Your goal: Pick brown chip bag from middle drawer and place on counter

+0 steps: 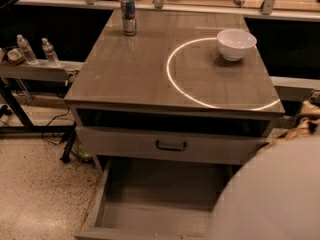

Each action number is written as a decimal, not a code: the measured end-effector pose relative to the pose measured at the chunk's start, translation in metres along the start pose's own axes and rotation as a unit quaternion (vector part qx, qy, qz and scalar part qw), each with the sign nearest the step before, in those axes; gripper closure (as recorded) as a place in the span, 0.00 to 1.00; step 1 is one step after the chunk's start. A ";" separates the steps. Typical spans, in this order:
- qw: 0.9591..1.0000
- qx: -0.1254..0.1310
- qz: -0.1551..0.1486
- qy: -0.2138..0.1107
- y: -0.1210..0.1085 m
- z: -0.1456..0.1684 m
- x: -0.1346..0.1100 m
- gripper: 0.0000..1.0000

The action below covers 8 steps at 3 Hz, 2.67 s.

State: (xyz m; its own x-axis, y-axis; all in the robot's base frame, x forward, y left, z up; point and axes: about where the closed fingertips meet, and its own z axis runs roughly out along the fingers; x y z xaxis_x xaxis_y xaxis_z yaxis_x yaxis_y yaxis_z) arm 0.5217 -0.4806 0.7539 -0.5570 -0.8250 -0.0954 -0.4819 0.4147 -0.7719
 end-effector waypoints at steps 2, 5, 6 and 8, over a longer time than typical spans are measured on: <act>0.997 0.025 0.065 0.029 -0.057 -0.034 0.060 1.00; 0.992 0.021 -0.036 -0.121 -0.170 -0.082 0.031 1.00; 0.974 0.006 -0.105 -0.201 -0.180 -0.074 -0.020 1.00; 0.947 -0.011 -0.161 -0.279 -0.163 -0.080 -0.081 1.00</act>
Offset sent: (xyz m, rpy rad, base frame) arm -0.0260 -0.0500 0.0435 0.0285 -0.0545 -0.1211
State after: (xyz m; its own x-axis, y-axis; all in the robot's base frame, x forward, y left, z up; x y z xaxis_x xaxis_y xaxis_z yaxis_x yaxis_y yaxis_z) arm 0.5916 -0.4507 0.9380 0.0615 -0.9818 -0.1799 -0.5834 0.1110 -0.8046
